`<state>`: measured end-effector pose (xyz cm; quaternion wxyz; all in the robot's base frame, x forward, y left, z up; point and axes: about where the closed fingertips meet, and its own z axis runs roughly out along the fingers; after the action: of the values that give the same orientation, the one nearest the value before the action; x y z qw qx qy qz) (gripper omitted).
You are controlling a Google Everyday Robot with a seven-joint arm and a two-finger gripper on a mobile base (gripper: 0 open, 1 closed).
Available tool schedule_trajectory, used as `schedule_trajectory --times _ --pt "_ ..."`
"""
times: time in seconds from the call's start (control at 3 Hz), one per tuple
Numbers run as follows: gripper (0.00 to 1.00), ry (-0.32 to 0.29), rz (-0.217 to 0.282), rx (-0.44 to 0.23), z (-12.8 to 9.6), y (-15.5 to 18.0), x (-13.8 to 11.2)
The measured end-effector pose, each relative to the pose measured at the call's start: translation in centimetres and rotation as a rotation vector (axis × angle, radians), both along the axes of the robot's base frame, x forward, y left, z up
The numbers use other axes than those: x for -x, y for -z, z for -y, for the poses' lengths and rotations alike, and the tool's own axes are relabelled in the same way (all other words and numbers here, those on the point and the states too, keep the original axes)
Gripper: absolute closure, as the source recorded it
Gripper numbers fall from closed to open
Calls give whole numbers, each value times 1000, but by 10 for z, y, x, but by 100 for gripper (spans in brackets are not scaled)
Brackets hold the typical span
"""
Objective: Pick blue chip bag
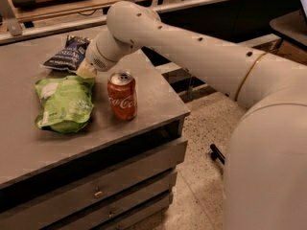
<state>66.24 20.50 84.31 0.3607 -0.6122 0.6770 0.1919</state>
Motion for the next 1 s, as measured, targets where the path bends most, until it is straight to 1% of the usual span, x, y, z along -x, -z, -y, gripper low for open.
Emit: schedule_trajectory --times 0.33,0.67,1.0 --pt "98 -3 -2 1 -2 1 1" --pt "100 -20 13 -2 -4 -6 1" --pt "100 -58 89 -5 -8 -48 1"
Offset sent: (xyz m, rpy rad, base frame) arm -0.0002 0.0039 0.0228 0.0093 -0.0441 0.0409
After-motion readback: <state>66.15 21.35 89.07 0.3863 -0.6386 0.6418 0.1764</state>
